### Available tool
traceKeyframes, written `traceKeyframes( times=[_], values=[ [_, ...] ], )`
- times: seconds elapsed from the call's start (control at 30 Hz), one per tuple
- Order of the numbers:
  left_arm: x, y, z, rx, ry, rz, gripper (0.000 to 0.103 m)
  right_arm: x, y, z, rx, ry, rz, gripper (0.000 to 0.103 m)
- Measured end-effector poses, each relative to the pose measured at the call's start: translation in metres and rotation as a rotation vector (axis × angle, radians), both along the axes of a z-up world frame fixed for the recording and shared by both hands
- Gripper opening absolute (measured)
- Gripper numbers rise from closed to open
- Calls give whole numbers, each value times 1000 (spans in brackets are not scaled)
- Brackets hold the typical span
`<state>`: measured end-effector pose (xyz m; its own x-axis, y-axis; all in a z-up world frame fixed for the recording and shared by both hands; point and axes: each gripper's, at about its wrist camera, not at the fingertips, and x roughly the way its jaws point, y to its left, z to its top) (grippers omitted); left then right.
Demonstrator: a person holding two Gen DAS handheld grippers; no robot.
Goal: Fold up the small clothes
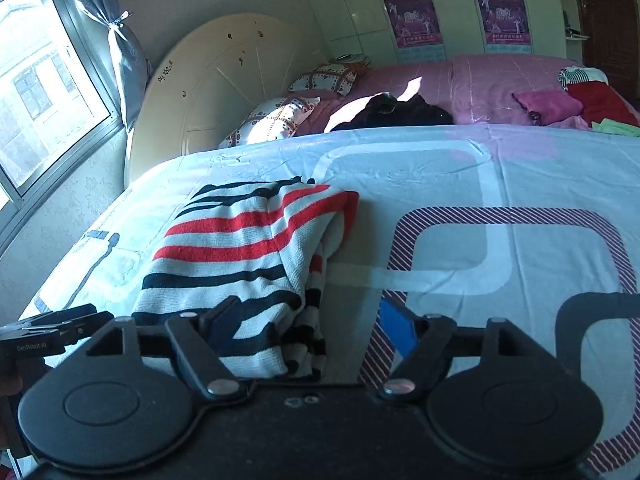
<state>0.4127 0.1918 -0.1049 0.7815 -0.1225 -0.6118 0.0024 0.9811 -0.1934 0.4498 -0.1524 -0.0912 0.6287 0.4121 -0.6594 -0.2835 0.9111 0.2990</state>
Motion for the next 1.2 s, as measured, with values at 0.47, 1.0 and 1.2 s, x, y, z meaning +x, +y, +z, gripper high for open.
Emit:
traceKeyframes(
  times=[0.47, 1.0, 1.2],
  values=[
    [-139, -45, 71, 77, -123, 17, 103, -141, 10, 61, -104, -159, -20, 94],
    [-352, -116, 137, 39, -198, 74, 103, -331, -22, 119, -138, -271, -107, 102],
    [-398, -104, 157, 56, -250, 107, 103, -362, -13, 136, -130, -330, -91, 102]
  ],
)
